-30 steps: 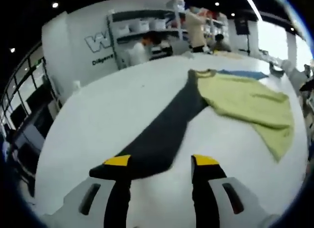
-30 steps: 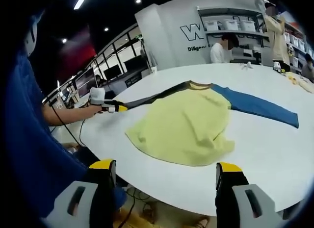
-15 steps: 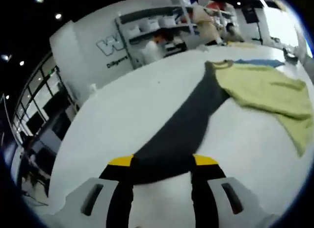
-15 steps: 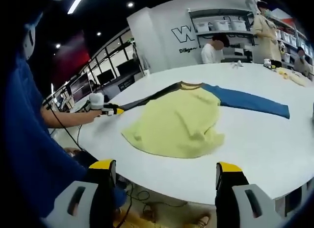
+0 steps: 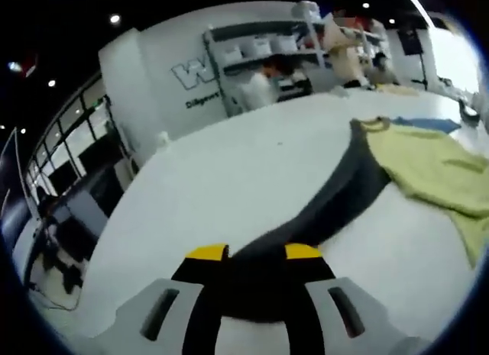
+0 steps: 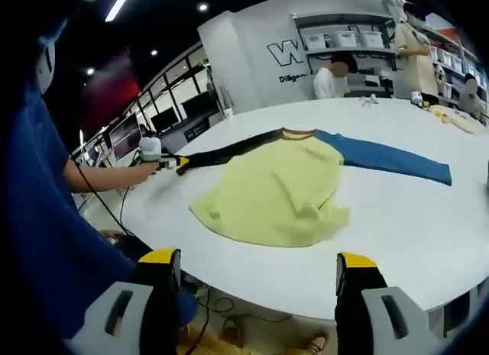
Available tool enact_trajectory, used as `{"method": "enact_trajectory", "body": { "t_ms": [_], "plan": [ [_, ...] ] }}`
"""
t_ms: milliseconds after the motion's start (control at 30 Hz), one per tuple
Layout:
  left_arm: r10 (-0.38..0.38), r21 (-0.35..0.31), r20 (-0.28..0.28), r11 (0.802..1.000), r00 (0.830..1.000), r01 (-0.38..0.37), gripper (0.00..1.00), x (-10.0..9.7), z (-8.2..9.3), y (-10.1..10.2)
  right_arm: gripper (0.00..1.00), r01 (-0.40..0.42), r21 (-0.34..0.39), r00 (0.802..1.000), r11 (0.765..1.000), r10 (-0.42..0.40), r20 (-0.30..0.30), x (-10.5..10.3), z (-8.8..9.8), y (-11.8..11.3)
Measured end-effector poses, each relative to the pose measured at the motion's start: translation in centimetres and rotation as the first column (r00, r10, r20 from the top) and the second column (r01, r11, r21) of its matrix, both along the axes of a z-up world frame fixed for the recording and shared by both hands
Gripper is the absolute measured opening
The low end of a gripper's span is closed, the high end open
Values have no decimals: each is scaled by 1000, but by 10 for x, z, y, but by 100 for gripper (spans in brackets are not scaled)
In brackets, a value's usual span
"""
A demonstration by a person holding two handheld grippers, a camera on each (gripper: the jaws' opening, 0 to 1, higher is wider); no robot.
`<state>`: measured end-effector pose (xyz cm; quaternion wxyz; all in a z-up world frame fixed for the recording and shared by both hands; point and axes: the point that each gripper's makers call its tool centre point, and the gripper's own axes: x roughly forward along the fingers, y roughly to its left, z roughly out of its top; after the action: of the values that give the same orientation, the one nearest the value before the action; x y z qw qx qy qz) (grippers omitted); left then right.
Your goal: Fold the garment on the visible template until the final outline fits inside the template.
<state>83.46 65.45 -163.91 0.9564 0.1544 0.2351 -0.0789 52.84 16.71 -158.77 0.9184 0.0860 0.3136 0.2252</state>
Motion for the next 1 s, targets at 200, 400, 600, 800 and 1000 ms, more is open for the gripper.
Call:
{"method": "enact_trajectory", "body": {
  "t_ms": [200, 400, 600, 800, 1000],
  "plan": [
    [14, -34, -18, 999, 1000, -14, 24, 12, 1, 15, 82, 10, -5, 1000, 1000, -10, -5, 0, 1, 2],
    [30, -75, -50, 997, 998, -33, 27, 29, -4, 31, 82, 23, -12, 1000, 1000, -23, -7, 1, 3, 1],
    [62, -93, -81, 993, 995, -70, 32, 28, -11, 50, 82, 29, -18, 1000, 999, -29, -8, 3, 5, 3],
    [69, -131, -107, 988, 992, -83, 37, 35, -9, 59, 82, 38, -25, 999, 999, -38, -10, 3, 5, 3],
    [27, -221, -157, 973, 987, -62, 36, 53, -11, 61, 82, 30, -33, 999, 999, -31, -31, -1, 1, 6]
  ]
}}
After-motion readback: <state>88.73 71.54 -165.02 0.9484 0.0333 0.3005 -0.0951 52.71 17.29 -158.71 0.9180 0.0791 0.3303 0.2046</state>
